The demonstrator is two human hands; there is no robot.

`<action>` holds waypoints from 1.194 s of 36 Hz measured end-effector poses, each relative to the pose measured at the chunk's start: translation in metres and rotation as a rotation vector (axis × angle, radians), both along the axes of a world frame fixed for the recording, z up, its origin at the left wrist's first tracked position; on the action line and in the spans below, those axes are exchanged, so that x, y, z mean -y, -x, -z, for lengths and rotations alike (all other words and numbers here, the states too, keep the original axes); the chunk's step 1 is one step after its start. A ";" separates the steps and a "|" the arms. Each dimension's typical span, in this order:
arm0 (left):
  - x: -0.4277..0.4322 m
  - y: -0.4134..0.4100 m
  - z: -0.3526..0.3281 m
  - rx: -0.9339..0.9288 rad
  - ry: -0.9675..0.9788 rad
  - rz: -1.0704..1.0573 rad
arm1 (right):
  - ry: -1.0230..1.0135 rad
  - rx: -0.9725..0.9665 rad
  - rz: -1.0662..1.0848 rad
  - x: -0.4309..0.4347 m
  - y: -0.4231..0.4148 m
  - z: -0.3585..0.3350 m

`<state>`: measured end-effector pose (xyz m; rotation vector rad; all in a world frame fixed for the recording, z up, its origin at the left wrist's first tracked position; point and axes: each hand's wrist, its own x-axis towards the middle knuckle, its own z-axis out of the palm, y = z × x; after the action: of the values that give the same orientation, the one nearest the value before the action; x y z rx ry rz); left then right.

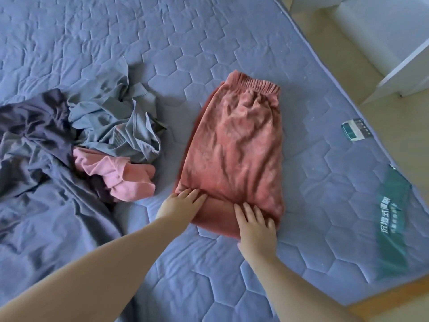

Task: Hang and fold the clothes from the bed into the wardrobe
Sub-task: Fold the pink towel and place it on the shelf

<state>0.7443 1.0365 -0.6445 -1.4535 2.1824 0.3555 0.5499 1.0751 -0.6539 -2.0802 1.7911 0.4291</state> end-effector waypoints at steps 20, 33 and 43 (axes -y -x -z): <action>0.009 0.001 -0.070 0.039 -0.437 -0.055 | -0.422 0.129 0.084 0.013 0.005 -0.071; -0.005 -0.002 -0.130 0.087 -0.803 -0.297 | -0.888 0.186 0.156 0.001 0.015 -0.131; 0.079 0.003 -0.170 -0.281 -0.219 -0.246 | -0.399 0.604 0.398 0.064 0.051 -0.159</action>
<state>0.7414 0.9580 -0.4744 -1.6282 2.0914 0.9041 0.4985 1.0111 -0.4950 -1.3437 1.5339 0.0264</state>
